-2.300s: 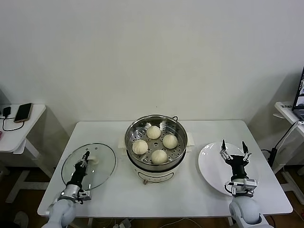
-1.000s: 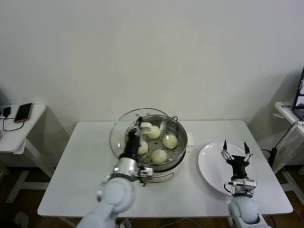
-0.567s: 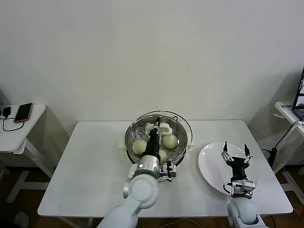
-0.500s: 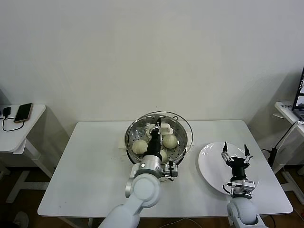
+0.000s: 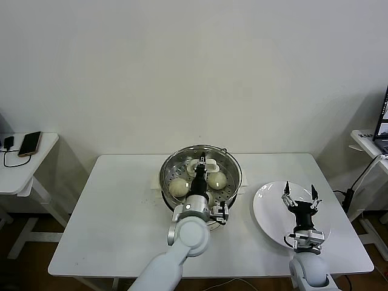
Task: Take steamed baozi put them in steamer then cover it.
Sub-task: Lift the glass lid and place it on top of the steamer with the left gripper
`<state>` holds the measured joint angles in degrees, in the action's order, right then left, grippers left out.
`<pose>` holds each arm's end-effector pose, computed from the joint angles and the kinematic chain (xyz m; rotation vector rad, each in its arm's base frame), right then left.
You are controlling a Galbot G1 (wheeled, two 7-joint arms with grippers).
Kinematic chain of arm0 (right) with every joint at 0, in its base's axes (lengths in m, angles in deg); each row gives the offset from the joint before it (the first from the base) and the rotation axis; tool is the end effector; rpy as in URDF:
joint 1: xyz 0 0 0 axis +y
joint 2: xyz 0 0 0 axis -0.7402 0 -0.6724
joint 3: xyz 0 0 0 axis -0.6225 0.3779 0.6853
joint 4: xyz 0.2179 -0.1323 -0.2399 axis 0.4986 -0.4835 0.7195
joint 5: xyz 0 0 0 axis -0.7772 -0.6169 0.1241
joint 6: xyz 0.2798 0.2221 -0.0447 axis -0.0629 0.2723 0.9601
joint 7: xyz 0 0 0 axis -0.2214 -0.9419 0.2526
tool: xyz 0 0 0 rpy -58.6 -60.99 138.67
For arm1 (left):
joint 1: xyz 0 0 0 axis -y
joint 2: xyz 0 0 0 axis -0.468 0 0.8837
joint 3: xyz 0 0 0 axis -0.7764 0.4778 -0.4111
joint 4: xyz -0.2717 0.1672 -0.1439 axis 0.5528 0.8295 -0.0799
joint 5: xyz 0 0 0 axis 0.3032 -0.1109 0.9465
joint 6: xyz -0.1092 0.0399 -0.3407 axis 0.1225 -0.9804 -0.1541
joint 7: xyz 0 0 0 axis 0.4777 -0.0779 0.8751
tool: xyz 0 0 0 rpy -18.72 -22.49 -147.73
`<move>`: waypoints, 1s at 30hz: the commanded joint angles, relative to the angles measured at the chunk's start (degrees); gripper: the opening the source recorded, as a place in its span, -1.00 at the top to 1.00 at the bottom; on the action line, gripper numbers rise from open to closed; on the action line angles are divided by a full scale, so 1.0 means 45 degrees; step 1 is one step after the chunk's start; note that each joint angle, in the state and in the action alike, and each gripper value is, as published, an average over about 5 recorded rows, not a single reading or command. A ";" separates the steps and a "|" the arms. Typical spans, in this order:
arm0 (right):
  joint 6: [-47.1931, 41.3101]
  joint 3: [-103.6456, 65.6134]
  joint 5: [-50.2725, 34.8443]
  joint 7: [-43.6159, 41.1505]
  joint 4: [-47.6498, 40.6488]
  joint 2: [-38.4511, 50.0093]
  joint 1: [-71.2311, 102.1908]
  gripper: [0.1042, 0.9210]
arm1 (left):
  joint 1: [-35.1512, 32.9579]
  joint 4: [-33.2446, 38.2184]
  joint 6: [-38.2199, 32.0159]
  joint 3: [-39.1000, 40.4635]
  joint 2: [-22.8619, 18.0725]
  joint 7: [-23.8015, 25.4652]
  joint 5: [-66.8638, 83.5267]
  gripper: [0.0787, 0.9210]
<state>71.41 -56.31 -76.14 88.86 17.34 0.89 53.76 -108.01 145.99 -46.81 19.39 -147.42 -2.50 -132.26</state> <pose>0.2843 -0.1301 -0.4055 0.3826 3.0122 -0.0998 0.3273 -0.2008 -0.2584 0.1352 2.1603 2.1651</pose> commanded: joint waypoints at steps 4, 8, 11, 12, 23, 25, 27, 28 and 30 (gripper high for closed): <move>0.0008 0.0046 0.0119 -0.0018 -0.0106 -0.0013 -0.0052 -0.76 | 0.0113 -0.0507 -0.0021 -0.0231 -0.0117 0.0012 -0.0231 0.74; 0.0008 0.0050 0.0162 -0.0010 -0.0135 0.0000 -0.0113 -0.76 | 0.0117 -0.0519 -0.0047 -0.0284 -0.0112 0.0011 -0.0225 0.74; 0.0008 0.0047 0.0166 -0.0007 -0.0128 0.0009 -0.0117 -0.76 | 0.0103 -0.0490 -0.0061 -0.0338 -0.0094 0.0027 -0.0220 0.74; 0.0009 0.0048 0.0166 -0.0008 -0.0129 0.0011 -0.0114 -0.76 | 0.0089 -0.0472 -0.0067 -0.0347 -0.0085 0.0037 -0.0217 0.74; 0.0024 0.0215 0.0244 -0.0008 -0.0201 0.0042 -0.0165 -0.76 | -0.0052 -0.0365 -0.0158 -0.0363 -0.0106 0.0191 -0.0189 0.74; 0.0020 0.0250 0.0269 -0.0006 -0.0207 0.0069 -0.0202 -0.76 | -0.0057 -0.0392 -0.0188 -0.0371 -0.0117 0.0173 -0.0171 0.74; 0.0017 0.0256 0.0274 -0.0004 -0.0220 0.0076 -0.0243 -0.76 | -0.0075 -0.0414 -0.0226 -0.0369 -0.0121 0.0153 -0.0162 0.74; 0.0016 0.0263 0.0274 -0.0001 -0.0230 0.0079 -0.0260 -0.76 | -0.0089 -0.0428 -0.0250 -0.0374 -0.0126 0.0144 -0.0161 0.74; 0.0018 0.0290 0.0277 -0.0001 -0.0243 0.0086 -0.0271 -0.76 | -0.0121 -0.0463 -0.0293 -0.0396 -0.0138 0.0132 -0.0160 0.74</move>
<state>71.51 -55.40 -75.04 88.83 16.31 1.10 52.69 -108.35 144.26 -47.80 17.80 -147.91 -1.87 -133.01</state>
